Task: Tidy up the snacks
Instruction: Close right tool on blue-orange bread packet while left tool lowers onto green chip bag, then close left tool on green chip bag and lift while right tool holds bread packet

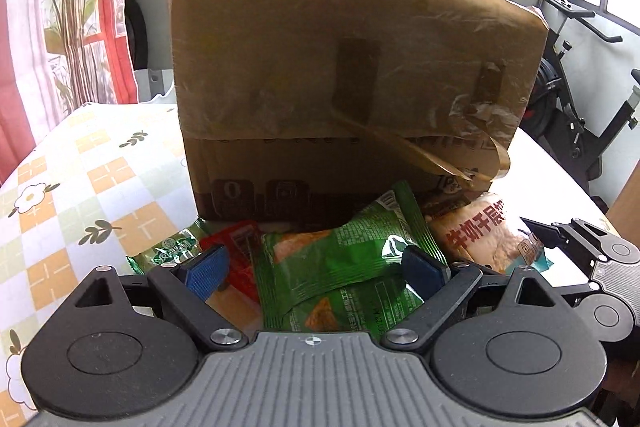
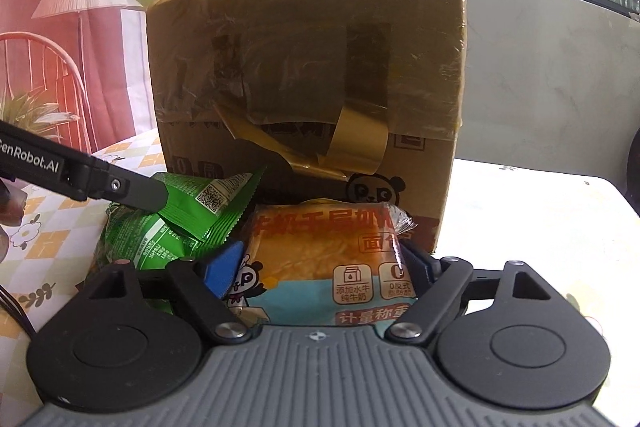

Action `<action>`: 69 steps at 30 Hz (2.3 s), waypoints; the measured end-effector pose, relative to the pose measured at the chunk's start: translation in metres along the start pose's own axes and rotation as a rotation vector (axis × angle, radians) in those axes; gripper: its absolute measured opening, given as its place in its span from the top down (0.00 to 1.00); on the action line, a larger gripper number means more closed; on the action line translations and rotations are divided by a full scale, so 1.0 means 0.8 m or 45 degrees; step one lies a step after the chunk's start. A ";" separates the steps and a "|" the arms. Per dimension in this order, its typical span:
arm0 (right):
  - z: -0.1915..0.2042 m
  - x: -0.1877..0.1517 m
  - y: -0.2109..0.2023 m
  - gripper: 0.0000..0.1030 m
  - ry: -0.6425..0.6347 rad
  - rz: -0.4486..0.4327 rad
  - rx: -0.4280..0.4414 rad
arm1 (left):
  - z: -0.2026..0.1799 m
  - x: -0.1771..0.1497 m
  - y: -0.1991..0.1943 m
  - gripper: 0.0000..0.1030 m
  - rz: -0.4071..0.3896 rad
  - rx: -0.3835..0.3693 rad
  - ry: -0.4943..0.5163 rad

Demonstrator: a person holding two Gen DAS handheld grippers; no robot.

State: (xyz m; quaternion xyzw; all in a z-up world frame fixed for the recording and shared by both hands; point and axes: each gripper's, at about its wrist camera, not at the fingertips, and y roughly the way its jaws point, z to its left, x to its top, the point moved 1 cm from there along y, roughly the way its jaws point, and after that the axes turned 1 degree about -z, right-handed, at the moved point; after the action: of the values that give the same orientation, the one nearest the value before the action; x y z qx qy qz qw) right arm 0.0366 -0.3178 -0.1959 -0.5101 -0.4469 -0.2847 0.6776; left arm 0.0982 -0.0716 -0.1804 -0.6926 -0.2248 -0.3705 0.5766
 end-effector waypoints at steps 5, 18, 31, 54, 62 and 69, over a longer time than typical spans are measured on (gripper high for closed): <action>0.001 0.001 -0.001 0.19 0.006 -0.001 0.002 | -0.002 -0.005 0.014 0.08 0.059 -0.048 -0.044; 0.001 0.001 -0.004 0.20 0.021 -0.006 0.002 | 0.001 -0.013 0.024 0.05 0.051 -0.045 -0.109; 0.002 0.001 -0.005 0.20 0.028 -0.007 0.000 | 0.012 -0.026 0.036 0.01 0.068 -0.071 -0.188; -0.001 0.001 -0.002 0.19 0.049 0.010 0.017 | 0.007 -0.026 0.022 0.24 0.019 -0.133 -0.089; -0.002 0.002 0.002 0.16 0.050 0.023 0.011 | 0.027 -0.026 0.007 0.26 0.002 -0.087 -0.118; 0.005 0.002 0.005 0.16 0.011 0.033 -0.027 | 0.046 -0.021 -0.009 0.26 -0.018 -0.045 -0.107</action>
State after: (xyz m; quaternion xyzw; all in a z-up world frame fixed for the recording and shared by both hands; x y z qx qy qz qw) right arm 0.0397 -0.3126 -0.1957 -0.5216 -0.4342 -0.2828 0.6779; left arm 0.0913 -0.0323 -0.1912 -0.7159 -0.2473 -0.3492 0.5517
